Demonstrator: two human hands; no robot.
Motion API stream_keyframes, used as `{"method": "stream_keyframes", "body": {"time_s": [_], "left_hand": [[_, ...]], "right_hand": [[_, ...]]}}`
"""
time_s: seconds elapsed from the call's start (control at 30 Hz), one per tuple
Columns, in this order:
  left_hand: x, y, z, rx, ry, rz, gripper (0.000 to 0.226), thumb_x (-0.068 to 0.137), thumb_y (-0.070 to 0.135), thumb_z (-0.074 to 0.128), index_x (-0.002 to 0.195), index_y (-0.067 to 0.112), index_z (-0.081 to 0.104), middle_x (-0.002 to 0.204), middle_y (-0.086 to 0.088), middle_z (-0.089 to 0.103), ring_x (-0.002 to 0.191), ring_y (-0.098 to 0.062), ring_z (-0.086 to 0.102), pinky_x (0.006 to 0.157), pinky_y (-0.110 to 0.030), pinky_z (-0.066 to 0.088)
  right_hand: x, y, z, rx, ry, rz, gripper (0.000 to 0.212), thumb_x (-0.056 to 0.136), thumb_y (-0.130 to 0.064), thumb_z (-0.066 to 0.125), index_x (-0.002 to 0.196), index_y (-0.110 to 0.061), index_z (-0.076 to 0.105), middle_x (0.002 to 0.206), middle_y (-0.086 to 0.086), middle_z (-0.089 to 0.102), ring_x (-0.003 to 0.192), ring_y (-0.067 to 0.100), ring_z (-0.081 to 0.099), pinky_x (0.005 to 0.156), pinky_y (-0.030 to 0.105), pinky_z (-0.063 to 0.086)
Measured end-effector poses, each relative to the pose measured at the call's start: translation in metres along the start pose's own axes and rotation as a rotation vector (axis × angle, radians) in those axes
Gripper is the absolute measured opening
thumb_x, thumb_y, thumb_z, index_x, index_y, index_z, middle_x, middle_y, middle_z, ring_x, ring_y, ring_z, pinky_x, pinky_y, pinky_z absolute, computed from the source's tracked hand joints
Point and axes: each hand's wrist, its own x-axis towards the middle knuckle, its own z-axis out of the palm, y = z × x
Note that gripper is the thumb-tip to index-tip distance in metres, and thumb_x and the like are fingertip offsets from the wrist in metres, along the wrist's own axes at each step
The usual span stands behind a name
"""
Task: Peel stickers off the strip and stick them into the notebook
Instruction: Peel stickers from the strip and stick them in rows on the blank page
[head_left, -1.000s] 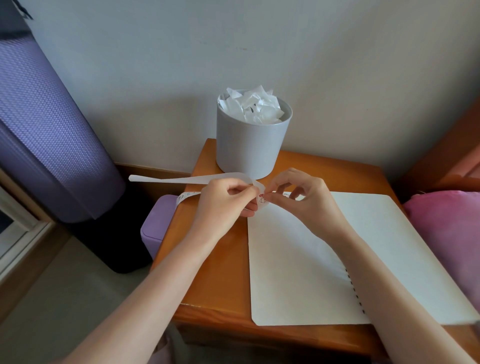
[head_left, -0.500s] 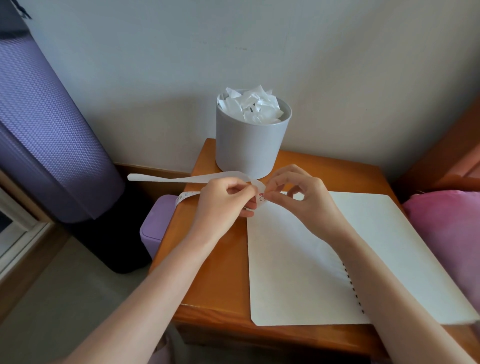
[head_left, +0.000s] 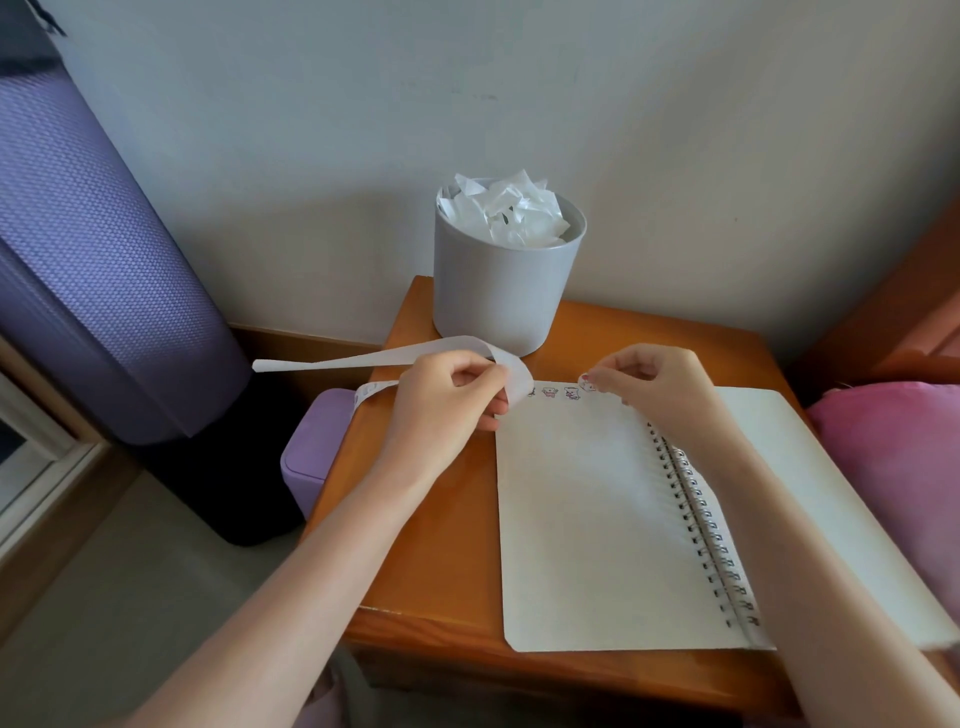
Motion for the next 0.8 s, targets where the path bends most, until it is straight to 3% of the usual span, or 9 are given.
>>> {"method": "stream_keyframes", "body": {"time_s": [0.2, 0.47, 0.6, 0.8], "left_hand": [[-0.001, 0.000, 0.000, 0.001, -0.002, -0.003, 0.013, 0.090, 0.017, 0.057, 0.084, 0.016, 0.068, 0.072, -0.001, 0.068, 0.070, -0.015, 0.067, 0.059, -0.018, 0.057], [-0.001, 0.000, 0.001, 0.004, -0.007, -0.015, 0.012, 0.090, 0.017, 0.057, 0.087, 0.014, 0.068, 0.073, -0.002, 0.068, 0.069, -0.014, 0.067, 0.059, -0.017, 0.056], [-0.001, -0.001, 0.001, 0.012, -0.012, -0.007, 0.011, 0.090, 0.016, 0.057, 0.085, 0.016, 0.067, 0.071, 0.001, 0.067, 0.066, -0.006, 0.066, 0.056, -0.014, 0.054], [0.000, -0.001, 0.000, 0.019, -0.010, -0.004, 0.011, 0.090, 0.017, 0.057, 0.084, 0.019, 0.066, 0.070, 0.003, 0.066, 0.063, -0.008, 0.066, 0.056, -0.014, 0.054]], "right_hand": [[0.004, 0.006, -0.002, -0.089, 0.028, 0.001, 0.006, 0.081, -0.019, 0.071, 0.076, -0.014, 0.071, 0.065, -0.003, 0.061, 0.051, 0.007, 0.042, 0.047, 0.018, 0.031], [0.007, 0.012, -0.002, -0.168, 0.016, -0.027, 0.006, 0.082, -0.017, 0.070, 0.077, -0.016, 0.070, 0.069, -0.004, 0.064, 0.056, 0.005, 0.047, 0.051, 0.017, 0.036], [0.008, 0.014, -0.001, -0.187, 0.025, -0.027, 0.008, 0.082, -0.018, 0.070, 0.074, -0.020, 0.069, 0.073, 0.001, 0.066, 0.060, 0.008, 0.050, 0.057, 0.023, 0.039], [0.008, 0.014, 0.000, -0.211, 0.032, -0.014, 0.010, 0.081, -0.019, 0.070, 0.072, -0.023, 0.069, 0.074, 0.000, 0.068, 0.064, 0.011, 0.054, 0.063, 0.029, 0.044]]}}
